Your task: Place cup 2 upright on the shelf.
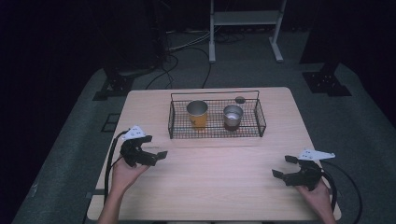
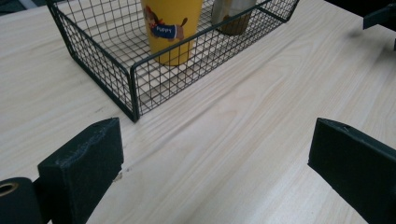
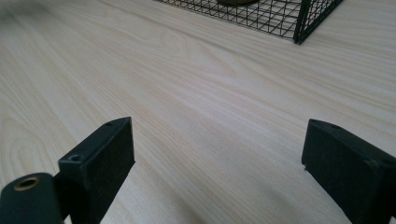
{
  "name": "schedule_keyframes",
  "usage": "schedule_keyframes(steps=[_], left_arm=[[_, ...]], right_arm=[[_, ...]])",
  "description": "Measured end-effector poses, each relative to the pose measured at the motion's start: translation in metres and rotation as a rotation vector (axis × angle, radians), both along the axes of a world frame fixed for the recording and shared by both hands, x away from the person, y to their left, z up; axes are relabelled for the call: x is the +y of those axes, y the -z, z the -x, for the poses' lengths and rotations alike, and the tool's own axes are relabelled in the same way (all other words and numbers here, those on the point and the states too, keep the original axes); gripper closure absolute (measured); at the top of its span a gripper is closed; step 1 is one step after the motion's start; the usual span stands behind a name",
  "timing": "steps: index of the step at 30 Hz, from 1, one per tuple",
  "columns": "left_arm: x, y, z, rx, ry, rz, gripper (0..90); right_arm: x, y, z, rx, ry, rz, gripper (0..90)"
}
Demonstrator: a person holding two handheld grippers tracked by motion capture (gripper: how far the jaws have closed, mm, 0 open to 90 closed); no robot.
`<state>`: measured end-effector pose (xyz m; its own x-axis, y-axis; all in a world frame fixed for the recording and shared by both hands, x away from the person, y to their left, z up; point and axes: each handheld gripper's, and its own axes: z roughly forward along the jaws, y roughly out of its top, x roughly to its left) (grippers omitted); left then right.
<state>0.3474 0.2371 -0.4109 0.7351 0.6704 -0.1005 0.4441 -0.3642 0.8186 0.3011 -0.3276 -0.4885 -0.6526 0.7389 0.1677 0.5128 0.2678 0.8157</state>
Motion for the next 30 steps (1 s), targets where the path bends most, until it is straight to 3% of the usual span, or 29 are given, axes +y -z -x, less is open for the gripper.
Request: schedule_keyframes(steps=[18, 23, 30], left_arm=[[0.014, 0.01, 0.012, -0.004, -0.036, 0.012, 2.3], [0.021, 0.013, 0.014, 0.003, -0.046, 0.042, 2.3], [0.026, 0.018, 0.02, -0.002, -0.062, 0.043, 2.3]], right_arm=[[0.0, 0.001, 0.0, 0.001, 0.0, 0.005, 8.5], [0.001, 0.001, 0.0, 0.003, 0.0, 0.006, 8.5], [0.001, 0.001, 0.0, 0.002, -0.001, 0.005, 8.5]])
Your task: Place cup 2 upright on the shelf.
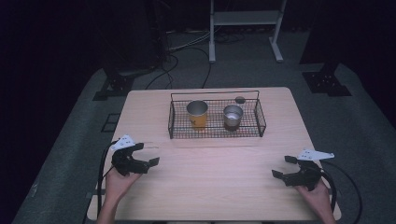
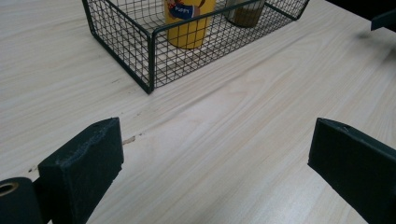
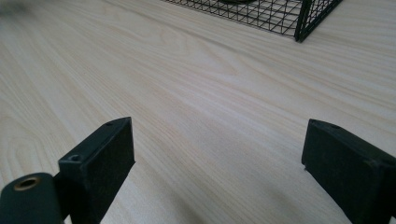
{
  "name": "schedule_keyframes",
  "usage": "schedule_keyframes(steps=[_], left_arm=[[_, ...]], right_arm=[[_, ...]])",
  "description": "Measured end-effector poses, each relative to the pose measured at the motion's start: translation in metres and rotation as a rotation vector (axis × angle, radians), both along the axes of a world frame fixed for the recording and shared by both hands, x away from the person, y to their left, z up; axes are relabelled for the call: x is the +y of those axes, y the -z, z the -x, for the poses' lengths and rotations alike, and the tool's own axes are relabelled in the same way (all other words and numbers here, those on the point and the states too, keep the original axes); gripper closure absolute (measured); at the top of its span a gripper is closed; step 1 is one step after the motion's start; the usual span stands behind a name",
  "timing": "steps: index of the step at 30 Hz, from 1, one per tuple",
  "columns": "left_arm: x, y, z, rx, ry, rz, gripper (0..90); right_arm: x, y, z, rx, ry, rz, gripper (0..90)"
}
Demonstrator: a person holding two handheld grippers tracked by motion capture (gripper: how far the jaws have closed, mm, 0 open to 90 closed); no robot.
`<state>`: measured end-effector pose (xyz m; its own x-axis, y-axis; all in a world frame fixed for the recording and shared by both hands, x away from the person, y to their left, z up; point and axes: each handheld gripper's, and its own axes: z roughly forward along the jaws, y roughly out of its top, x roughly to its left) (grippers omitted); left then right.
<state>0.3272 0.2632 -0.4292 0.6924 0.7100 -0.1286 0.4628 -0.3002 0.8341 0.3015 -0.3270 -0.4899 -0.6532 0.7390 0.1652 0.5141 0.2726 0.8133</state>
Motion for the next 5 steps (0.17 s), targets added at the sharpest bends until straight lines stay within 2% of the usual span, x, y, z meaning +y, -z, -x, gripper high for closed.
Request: schedule_keyframes(steps=[5], left_arm=[[0.0018, 0.0058, 0.005, 0.0, -0.009, 0.011, 2.3]], right_arm=[[-0.0001, 0.0, 0.0001, -0.003, 0.0, 0.0, 8.5]])
